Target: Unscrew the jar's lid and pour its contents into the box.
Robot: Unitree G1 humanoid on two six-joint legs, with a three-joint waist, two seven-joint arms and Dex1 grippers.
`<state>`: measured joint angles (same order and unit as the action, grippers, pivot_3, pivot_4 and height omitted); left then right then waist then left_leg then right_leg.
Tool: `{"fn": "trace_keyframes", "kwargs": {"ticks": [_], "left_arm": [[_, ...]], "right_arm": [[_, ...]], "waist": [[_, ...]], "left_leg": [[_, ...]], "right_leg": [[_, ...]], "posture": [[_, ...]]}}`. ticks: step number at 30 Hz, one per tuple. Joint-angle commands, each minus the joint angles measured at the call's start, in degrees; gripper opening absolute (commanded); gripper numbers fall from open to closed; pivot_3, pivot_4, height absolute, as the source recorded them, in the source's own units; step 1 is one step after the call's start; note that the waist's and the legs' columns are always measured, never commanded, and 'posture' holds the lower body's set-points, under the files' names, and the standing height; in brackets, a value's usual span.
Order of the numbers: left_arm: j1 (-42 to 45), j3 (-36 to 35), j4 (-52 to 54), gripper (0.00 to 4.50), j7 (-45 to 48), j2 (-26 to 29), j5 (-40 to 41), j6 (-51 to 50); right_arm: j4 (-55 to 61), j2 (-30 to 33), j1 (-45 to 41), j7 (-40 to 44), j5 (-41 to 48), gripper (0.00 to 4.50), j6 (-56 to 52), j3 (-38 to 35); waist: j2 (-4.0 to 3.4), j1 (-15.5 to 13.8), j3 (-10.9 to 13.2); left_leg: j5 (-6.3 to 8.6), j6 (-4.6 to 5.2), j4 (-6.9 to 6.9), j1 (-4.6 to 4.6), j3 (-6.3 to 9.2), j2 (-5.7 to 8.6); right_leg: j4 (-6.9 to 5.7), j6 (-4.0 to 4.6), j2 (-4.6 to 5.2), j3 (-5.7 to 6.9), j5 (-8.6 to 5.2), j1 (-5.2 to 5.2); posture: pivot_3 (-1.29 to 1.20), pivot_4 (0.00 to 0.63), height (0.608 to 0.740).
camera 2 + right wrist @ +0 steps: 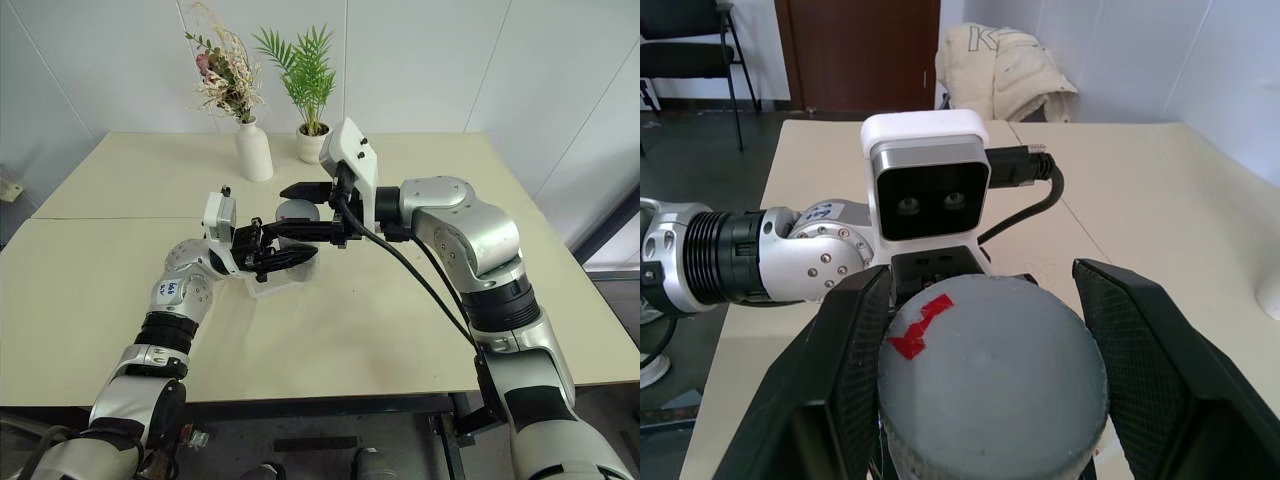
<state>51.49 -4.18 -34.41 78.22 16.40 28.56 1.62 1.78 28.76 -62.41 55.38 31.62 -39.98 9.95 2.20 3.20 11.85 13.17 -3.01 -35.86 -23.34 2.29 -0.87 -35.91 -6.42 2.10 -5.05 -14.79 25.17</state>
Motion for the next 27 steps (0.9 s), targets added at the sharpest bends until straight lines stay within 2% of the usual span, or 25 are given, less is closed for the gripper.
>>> {"fn": "trace_keyframes", "kwargs": {"ticks": [1,15,27], "left_arm": [[-2.5,0.7,-1.1,2.24,1.6,0.5,-1.3,-0.2],[-3.2,2.0,-0.8,2.24,2.8,-0.6,-1.8,0.2],[0.0,5.1,-6.5,2.24,7.9,-0.8,-5.5,5.6]], "right_arm": [[0.4,3.1,-4.6,-2.2,0.0,2.56,5.0,-9.9],[2.0,1.0,-3.5,-4.0,3.4,2.56,5.3,-11.3],[3.4,-0.3,-2.9,-3.9,4.7,2.56,5.3,-11.0]], "waist": [[0.0,0.0,0.0],[0.0,0.0,0.0],[-0.12,-0.2,0.1]], "left_leg": [[0.0,0.0,0.0,0.0,0.0,0.0],[0.0,0.0,0.0,-0.01,0.0,0.0],[0.0,0.0,0.01,-0.03,-0.01,0.04]], "right_leg": [[0.0,0.0,0.0,0.0,0.0,0.0],[0.0,0.0,0.0,-0.01,0.0,0.0],[0.05,-0.02,0.02,-0.01,0.01,0.0]], "posture": [[0.0,0.15,0.74],[0.0,0.15,0.74],[0.0,0.15,0.74]]}}
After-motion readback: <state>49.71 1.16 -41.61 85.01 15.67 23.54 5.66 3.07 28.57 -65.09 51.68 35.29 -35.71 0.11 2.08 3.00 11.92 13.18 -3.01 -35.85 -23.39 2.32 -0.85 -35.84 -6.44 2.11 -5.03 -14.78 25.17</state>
